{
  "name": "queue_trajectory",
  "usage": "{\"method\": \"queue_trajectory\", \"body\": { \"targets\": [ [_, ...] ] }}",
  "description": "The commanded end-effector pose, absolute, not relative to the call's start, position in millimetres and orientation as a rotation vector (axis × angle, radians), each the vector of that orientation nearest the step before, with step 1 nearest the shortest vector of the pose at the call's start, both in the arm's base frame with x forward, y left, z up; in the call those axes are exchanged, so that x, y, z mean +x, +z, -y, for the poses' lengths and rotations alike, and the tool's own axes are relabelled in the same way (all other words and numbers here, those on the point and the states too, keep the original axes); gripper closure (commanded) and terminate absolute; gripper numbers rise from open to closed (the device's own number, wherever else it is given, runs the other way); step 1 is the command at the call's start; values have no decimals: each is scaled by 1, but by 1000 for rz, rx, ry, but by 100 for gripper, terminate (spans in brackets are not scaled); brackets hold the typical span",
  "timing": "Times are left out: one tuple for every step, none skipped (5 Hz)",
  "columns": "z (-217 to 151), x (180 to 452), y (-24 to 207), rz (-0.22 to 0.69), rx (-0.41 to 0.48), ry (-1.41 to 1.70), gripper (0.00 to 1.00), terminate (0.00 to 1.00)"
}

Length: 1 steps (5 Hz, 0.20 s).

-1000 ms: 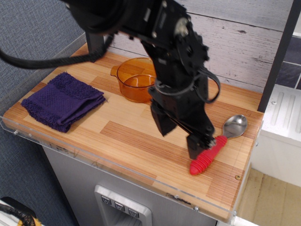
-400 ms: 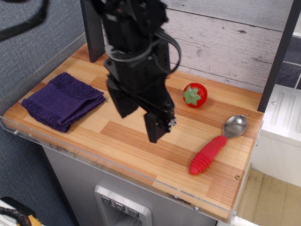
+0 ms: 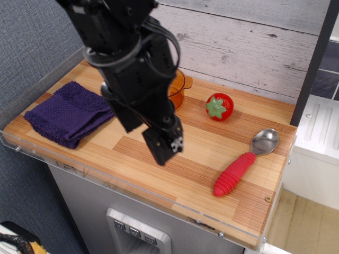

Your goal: Put the spoon on the right hand side of the table.

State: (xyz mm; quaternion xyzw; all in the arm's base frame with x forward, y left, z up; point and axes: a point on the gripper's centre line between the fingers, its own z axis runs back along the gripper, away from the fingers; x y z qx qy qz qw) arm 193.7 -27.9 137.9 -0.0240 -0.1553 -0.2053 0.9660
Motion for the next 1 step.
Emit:
{"method": "queue_trajectory", "body": {
  "targets": [
    [25, 191, 139, 321, -44, -418, 0, 100]
  ]
}}
